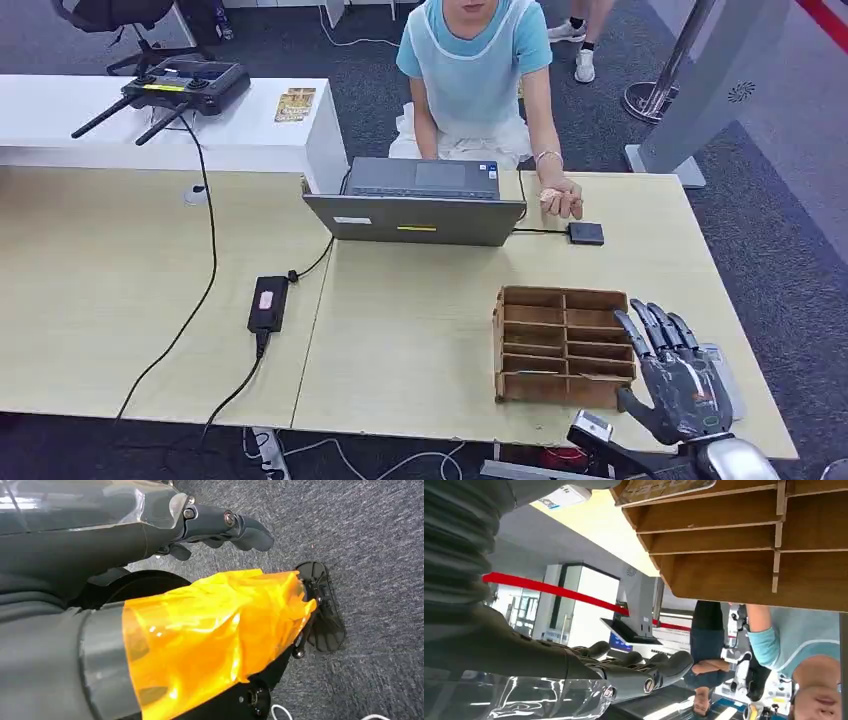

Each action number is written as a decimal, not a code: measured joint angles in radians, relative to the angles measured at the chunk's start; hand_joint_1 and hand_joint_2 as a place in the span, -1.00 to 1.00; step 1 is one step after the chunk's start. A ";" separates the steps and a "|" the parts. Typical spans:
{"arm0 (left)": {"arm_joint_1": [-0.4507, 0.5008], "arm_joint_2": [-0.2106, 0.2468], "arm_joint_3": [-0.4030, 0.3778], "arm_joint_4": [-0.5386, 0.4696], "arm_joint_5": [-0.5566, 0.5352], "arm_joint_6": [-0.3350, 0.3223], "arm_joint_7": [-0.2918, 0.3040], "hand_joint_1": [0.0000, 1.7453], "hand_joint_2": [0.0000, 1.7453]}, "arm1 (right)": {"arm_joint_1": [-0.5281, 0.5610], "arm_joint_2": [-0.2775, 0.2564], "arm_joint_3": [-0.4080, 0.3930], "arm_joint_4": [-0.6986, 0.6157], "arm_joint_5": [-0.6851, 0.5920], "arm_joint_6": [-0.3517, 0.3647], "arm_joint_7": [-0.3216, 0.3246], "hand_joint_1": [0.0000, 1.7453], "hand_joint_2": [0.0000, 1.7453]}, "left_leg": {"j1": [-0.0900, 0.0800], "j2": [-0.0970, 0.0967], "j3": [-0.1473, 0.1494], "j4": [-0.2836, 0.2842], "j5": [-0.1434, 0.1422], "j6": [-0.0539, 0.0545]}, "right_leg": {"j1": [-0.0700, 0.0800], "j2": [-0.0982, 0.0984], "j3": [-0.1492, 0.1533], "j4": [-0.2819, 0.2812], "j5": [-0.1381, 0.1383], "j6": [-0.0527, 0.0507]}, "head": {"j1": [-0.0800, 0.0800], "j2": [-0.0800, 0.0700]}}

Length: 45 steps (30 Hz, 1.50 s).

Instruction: Pass the card to the sensor for recognition and then transmit it.

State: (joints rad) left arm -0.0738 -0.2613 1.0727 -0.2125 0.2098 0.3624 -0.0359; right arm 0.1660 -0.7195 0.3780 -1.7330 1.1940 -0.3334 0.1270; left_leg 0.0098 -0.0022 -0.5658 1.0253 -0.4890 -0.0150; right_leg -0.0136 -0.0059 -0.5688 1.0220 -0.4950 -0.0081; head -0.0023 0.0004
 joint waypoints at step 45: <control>0.009 0.034 -0.161 0.000 -0.148 -0.047 0.058 -1.00 -1.00 | -0.100 0.059 -0.029 0.150 -0.215 0.209 -0.087 -1.00 1.00 | 0.000 0.000 0.000 0.000 0.000 0.000 | 0.000 0.000 0.000 0.000 0.000 0.000 | 0.000 0.000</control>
State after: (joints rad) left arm -0.0645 -0.2277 0.9121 -0.2125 0.0622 0.3151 0.0221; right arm 0.0660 -0.6603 0.3490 -1.5831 0.9789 -0.1240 0.0400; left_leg 0.0099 -0.0024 -0.5658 1.0253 -0.4887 -0.0154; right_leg -0.0135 -0.0061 -0.5687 1.0222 -0.4949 -0.0082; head -0.0023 0.0004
